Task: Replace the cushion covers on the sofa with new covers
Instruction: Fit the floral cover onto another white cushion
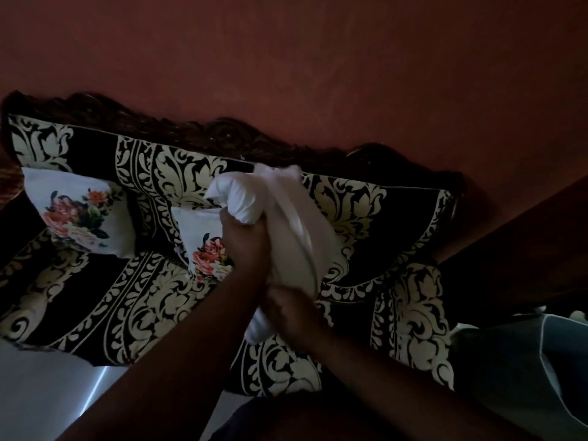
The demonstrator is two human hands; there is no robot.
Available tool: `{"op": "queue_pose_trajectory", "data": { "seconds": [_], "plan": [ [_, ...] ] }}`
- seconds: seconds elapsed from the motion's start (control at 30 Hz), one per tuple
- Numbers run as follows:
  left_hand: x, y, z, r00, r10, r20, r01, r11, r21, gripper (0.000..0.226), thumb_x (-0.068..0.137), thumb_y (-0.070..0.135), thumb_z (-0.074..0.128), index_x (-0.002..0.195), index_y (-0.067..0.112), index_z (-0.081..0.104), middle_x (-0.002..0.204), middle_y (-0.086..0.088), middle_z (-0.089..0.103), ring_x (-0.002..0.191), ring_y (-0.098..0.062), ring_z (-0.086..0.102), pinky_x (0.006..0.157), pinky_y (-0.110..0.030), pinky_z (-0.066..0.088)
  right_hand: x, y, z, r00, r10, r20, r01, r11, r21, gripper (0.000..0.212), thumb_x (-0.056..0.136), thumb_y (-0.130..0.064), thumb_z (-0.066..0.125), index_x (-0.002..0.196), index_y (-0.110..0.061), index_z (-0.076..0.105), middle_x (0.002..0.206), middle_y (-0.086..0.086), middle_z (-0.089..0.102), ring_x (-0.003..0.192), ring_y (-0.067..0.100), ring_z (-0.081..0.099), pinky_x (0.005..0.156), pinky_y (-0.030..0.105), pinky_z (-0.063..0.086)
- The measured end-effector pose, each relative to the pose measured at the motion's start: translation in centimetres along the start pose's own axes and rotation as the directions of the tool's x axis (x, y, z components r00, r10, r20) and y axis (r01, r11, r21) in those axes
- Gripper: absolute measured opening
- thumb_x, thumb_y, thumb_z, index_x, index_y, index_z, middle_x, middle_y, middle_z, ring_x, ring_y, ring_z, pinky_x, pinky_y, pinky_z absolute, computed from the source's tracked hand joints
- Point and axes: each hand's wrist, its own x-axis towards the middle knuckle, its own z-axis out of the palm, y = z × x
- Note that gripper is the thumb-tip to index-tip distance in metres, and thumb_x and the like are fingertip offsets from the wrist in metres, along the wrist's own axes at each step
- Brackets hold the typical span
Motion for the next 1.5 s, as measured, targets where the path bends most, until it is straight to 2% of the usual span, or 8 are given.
{"op": "queue_pose_trajectory", "data": {
  "seconds": [0.1,0.3,0.43,0.57,0.73,1.03,1.23,1.5],
  "plan": [
    [2.4,-0.3,-0.5,1.0,-0.016,0.004,0.016,0.997,-0.079,0.024,0.082,0.023,0.068,0.102,0.011,0.061,0.089,0.008,0.065,0.082,-0.003,0.063,0.074,-0.034,0.05,0.3,-0.8,-0.7,0.952,-0.276,-0.136,0.269,0.961,-0.066,0.024,0.101,-0.032,0.051,0.077,-0.026,0.047,0.069,-0.006,0.052,0.063,0.012,0.05,0.059,0.027,0.035],
    [3.3,0.6,-1.4,0.984,-0.05,0.168,0.072,0.989,-0.127,0.05,0.075,0.02,0.084,0.118,0.018,0.06,0.11,0.002,0.071,0.1,-0.01,0.069,0.09,-0.037,0.059,5.0,5.7,-6.4,0.922,0.176,-0.344,-0.282,0.916,-0.287,0.057,0.09,-0.073,0.041,0.111,-0.021,0.048,0.106,0.002,0.061,0.091,0.024,0.06,0.073,0.039,0.053],
    [1.7,0.9,-0.9,0.97,0.01,0.242,0.024,0.99,-0.136,0.067,0.07,0.033,0.087,0.127,0.019,0.054,0.119,0.001,0.068,0.109,-0.013,0.066,0.096,-0.046,0.056,5.0,6.8,-5.0,0.921,0.106,-0.374,-0.262,0.88,-0.397,0.066,0.094,-0.072,0.033,0.114,-0.012,0.056,0.106,0.011,0.065,0.093,0.032,0.065,0.075,0.042,0.054],
    [2.2,-0.2,-1.9,0.942,-0.078,0.327,0.063,0.996,0.056,0.114,0.068,0.053,0.09,0.155,0.021,0.022,0.152,0.0,0.043,0.136,-0.016,0.045,0.113,-0.039,0.042,4.6,8.0,-5.9,0.812,0.146,-0.565,-0.189,0.982,-0.017,0.04,0.102,-0.044,0.044,0.1,-0.008,0.062,0.089,0.008,0.068,0.085,0.027,0.065,0.072,0.035,0.049],
    [-1.2,-3.6,-5.0,0.416,-0.655,0.63,0.676,0.686,0.267,0.072,0.07,0.048,0.091,0.126,0.01,0.067,0.12,-0.009,0.074,0.108,-0.029,0.071,0.102,-0.047,0.052,5.3,6.0,-6.0,0.841,0.199,-0.503,-0.133,0.977,0.164,0.031,0.106,-0.038,0.049,0.085,-0.015,0.052,0.075,-0.005,0.056,0.073,0.011,0.054,0.068,0.03,0.039],
    [-3.2,-3.2,-0.1,0.875,-0.465,0.136,0.479,0.872,-0.101,0.06,0.049,0.014,0.092,0.104,0.012,0.065,0.098,-0.009,0.071,0.087,-0.031,0.07,0.078,-0.048,0.062,0.6,9.3,-3.7,0.873,0.427,-0.235,-0.444,0.895,-0.024,0.026,0.092,-0.022,0.057,0.071,-0.03,0.044,0.067,-0.007,0.048,0.068,0.02,0.05,0.06,0.033,0.039],
    [-3.3,-1.4,-0.1,0.964,-0.226,-0.144,0.245,0.96,0.137,0.022,0.081,0.023,0.079,0.096,0.019,0.063,0.091,-0.002,0.063,0.092,-0.024,0.064,0.076,-0.025,0.037,0.8,3.6,-2.1,0.94,0.321,-0.118,-0.271,0.91,0.313,0.026,0.092,-0.014,0.057,0.072,-0.026,0.045,0.065,0.002,0.051,0.06,0.018,0.054,0.057,0.033,0.043],
    [-4.6,-0.8,0.2,0.944,-0.016,0.33,0.059,0.991,-0.118,0.022,0.086,0.012,0.082,0.098,0.027,0.072,0.089,0.016,0.076,0.089,0.0,0.072,0.07,-0.015,0.054,2.8,5.8,-7.9,0.897,0.304,-0.32,-0.267,0.951,0.155,0.02,0.095,-0.043,0.061,0.093,-0.026,0.051,0.078,-0.007,0.065,0.073,0.019,0.066,0.07,0.045,0.057]
  ]
}}
